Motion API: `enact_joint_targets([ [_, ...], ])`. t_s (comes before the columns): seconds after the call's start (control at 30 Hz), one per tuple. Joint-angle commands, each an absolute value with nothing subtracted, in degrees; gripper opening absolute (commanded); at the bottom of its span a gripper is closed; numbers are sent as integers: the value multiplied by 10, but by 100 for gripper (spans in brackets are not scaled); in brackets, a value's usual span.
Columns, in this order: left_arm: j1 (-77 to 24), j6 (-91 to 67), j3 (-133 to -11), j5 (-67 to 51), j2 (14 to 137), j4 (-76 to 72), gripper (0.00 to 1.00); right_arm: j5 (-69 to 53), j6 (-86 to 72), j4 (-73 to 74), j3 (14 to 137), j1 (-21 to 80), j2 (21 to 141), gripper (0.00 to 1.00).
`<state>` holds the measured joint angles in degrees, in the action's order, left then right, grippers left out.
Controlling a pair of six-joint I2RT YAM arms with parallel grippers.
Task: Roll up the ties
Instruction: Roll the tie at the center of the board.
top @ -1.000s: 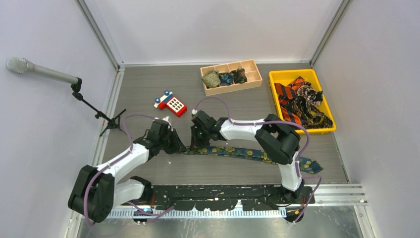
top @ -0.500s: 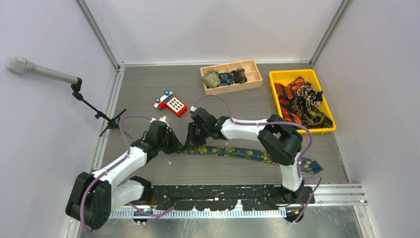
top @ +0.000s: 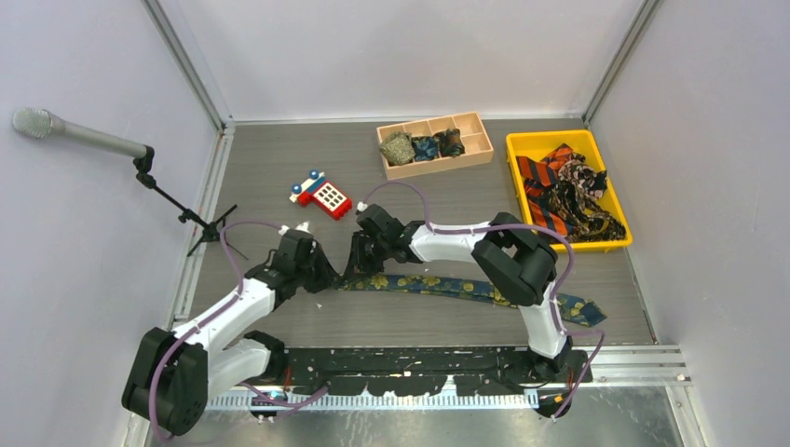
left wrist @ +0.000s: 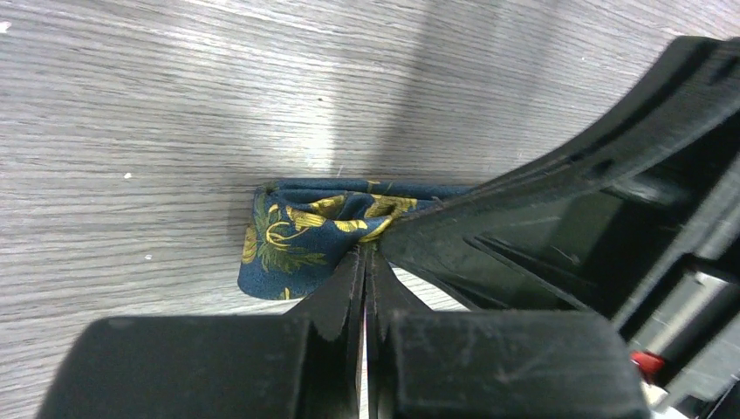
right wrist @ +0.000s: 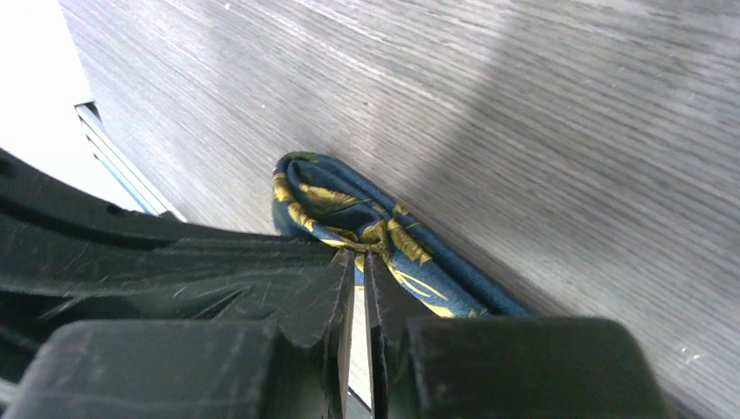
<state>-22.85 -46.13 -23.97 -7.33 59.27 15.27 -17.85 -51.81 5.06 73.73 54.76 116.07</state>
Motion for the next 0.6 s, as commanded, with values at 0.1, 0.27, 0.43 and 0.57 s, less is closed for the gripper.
enact_joint_targets([
  [0.1, -231, -473, -242, -82, 583, 129, 0, -190, -532, 11, 753, 550, 1187, 15],
  [0.27, -230, -465, -260, -74, 570, 153, 1, -189, -530, 9, 750, 550, 1194, 15],
  [0.43, -230, -450, -288, -29, 547, 213, 8, -189, -529, 10, 746, 550, 1194, 15],
  [0.57, -231, -446, -294, -4, 540, 247, 8, -188, -528, 11, 745, 550, 1193, 15],
])
